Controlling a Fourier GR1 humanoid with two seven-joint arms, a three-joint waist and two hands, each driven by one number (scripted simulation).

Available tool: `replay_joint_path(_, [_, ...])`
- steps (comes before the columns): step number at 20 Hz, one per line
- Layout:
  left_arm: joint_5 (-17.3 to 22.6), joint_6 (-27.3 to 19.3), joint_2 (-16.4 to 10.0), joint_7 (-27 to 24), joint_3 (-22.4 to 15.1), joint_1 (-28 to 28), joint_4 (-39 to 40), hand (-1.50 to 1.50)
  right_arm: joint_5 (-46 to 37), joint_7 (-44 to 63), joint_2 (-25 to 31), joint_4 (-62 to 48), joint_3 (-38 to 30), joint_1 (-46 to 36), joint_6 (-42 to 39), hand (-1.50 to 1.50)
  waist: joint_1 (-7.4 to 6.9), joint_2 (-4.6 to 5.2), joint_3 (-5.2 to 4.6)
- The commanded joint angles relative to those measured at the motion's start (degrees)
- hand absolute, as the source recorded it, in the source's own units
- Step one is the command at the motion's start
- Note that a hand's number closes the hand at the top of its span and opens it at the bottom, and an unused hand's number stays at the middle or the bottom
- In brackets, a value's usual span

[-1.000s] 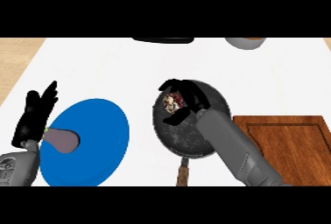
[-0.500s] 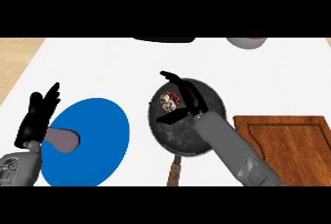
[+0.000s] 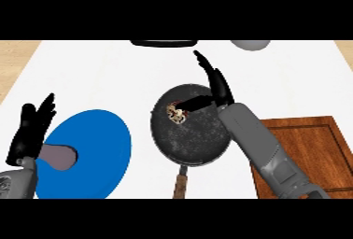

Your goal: Pick the cupcake from the cutting board and place it in the pan

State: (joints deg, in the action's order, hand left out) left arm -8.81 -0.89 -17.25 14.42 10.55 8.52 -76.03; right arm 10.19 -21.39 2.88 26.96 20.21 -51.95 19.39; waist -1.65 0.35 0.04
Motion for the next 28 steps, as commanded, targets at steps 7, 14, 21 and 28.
replay_joint_path(7, [-0.3,-0.3,-0.3,0.3,0.8,-2.3,-2.4,0.00,5.0,-3.4,18.7,3.9,-9.2,5.2,-15.1,-1.50,1.67,-0.38,0.00])
replay_joint_path(14, [-0.1,-0.5,0.6,0.1,1.2,0.2,0.7,0.00,6.1,-6.2,29.6,0.5,-13.6,7.7,-30.3,-1.50,1.30,-0.15,-0.01])
replay_joint_path(21, [-1.0,-0.4,0.4,0.3,0.9,-1.0,-1.0,0.00,4.0,-13.3,39.5,-5.3,-15.6,9.8,-42.6,-1.50,1.02,-0.08,0.02])
replay_joint_path(28, [1.9,3.2,-2.6,-0.5,3.9,-0.1,0.4,0.00,0.3,-18.8,43.3,-13.4,-17.0,6.1,-47.7,-1.50,0.12,0.21,0.07])
